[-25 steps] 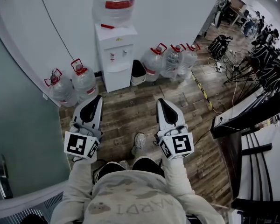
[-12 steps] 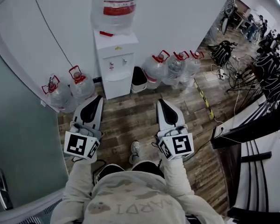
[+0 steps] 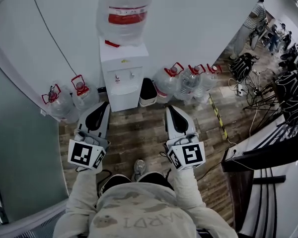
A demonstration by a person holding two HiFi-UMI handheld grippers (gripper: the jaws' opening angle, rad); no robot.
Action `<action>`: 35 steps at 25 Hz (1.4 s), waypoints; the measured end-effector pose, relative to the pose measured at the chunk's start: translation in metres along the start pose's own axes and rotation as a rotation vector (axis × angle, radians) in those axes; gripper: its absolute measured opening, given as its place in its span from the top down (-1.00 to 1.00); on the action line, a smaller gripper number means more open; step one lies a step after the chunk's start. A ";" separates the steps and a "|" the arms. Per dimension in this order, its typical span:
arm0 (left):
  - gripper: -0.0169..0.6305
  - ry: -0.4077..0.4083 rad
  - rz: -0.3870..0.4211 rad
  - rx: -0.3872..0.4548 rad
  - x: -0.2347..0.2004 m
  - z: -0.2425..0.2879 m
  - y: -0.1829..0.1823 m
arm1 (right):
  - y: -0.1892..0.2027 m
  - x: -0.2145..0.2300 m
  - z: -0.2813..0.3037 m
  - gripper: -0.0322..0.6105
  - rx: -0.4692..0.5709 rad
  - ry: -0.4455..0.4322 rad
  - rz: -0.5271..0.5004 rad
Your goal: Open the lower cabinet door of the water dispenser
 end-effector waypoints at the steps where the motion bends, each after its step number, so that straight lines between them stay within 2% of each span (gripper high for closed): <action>1: 0.94 -0.004 0.001 0.001 0.001 0.007 0.001 | 0.001 0.008 0.004 0.87 0.001 -0.004 0.003; 15: 0.94 -0.070 0.019 0.017 0.023 0.080 0.009 | 0.019 0.089 0.036 0.87 0.017 -0.084 0.019; 27: 0.94 -0.104 0.026 -0.009 0.010 0.100 0.023 | 0.034 0.105 0.069 0.87 0.015 -0.125 0.044; 35: 0.94 -0.093 0.026 -0.027 -0.017 0.137 0.032 | 0.041 0.122 0.111 0.87 0.000 -0.116 0.052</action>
Point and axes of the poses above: the fingertips, and each gripper's own axes: z forward along the fingers, x to its right, y out of its underside, the point moved 9 cm from there along -z, backward along the fingers, and after that the axes turned 8 degrees about -y, right-handed, at the moved point
